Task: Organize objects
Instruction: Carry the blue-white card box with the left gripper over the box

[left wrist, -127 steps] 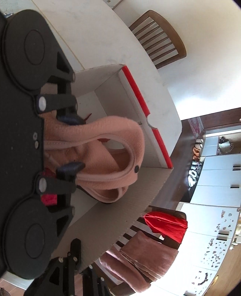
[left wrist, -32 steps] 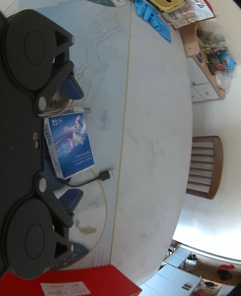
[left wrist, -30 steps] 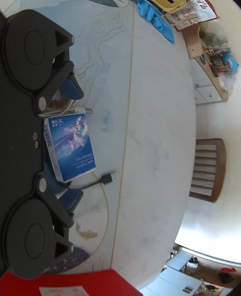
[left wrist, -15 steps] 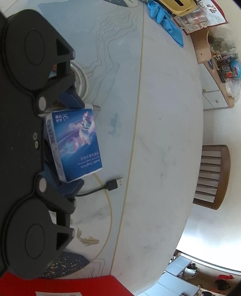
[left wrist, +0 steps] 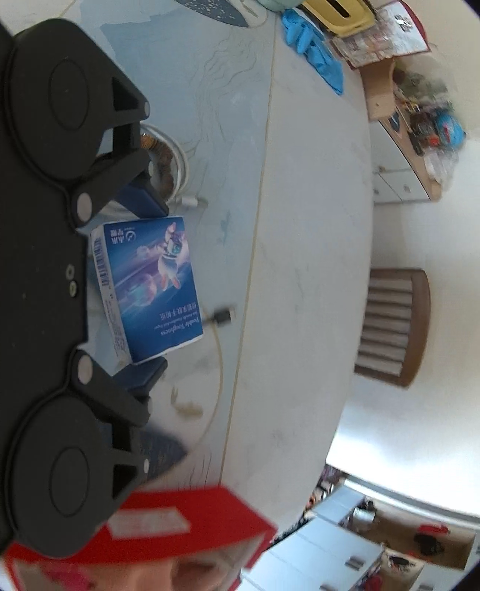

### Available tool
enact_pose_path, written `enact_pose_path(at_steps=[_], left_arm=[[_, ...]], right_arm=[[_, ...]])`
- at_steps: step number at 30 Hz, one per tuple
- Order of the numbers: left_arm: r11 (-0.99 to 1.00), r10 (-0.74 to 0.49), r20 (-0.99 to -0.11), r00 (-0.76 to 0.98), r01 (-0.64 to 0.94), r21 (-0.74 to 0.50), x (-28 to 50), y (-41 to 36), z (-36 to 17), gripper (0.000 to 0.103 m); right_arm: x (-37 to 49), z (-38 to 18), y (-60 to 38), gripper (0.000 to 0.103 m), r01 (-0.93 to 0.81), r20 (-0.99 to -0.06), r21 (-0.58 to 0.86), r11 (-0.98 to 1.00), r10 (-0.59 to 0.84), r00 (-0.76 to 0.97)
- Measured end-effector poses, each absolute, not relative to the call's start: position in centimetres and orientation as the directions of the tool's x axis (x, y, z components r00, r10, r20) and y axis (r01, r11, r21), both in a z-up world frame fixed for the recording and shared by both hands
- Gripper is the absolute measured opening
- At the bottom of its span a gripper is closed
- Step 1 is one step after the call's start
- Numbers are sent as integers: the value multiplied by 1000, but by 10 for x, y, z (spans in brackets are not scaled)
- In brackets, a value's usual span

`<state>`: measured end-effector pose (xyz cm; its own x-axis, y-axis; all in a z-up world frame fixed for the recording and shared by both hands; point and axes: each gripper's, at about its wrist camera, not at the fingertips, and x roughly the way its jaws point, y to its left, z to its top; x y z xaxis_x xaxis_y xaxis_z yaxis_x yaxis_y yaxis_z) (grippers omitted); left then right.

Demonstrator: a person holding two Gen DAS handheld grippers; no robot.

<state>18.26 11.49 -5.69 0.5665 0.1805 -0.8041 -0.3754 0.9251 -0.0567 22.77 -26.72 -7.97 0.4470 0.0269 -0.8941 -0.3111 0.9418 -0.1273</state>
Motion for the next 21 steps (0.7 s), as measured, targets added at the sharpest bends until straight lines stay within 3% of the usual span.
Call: enact_pose_path(at_steps=[13,21], left_arm=[[996,-16,-749,662,-57,-71,177,6,5,80],[983,-168,-731,661,163,-79,189,-66,14,80]], right_arm=[[227,-82,-273,7,-389,-885,-112,914,86,457],[226,-81,-277,7,-394,-884,-94,914,105,455]])
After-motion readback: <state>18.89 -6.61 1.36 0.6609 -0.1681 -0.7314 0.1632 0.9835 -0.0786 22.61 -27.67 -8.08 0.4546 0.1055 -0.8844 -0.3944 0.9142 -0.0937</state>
